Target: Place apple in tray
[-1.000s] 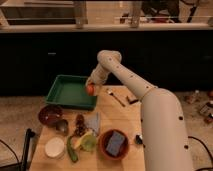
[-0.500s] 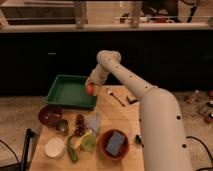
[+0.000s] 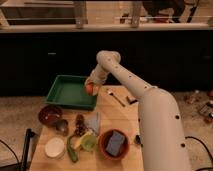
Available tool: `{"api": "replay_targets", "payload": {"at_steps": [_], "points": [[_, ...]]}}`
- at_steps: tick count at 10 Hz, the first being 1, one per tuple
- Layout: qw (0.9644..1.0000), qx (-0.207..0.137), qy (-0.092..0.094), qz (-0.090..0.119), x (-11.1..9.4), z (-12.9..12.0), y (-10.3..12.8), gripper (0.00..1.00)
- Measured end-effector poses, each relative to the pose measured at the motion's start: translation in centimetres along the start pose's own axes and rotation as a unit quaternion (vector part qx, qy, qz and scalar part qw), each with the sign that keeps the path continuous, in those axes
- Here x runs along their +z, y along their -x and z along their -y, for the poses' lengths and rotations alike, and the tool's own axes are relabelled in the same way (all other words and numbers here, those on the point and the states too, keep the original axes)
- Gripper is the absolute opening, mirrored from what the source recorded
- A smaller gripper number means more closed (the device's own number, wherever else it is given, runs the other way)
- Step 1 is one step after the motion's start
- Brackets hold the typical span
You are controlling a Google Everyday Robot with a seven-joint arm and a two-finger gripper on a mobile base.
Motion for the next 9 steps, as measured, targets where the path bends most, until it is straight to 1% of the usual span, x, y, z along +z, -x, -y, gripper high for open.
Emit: {"api": "replay_targets", "payload": {"at_steps": [1,2,5,7,9], "points": [[1.0000,0.000,0.000,0.000,0.05,-0.02,-0.05,0.78],[1.0000,-0.001,0.001,0.000,0.11,-0.02,-0.04,0.80],[1.0000,-0.003,0.002,-0.001,0.16,0.01,-0.10,0.80],[1.0000,-0.001,0.000,-0.002,0.20,0.15,-0.69,0.80],[1.0000,-0.001,0.003,-0.005,0.28,-0.52,-0.70,0.80]]}}
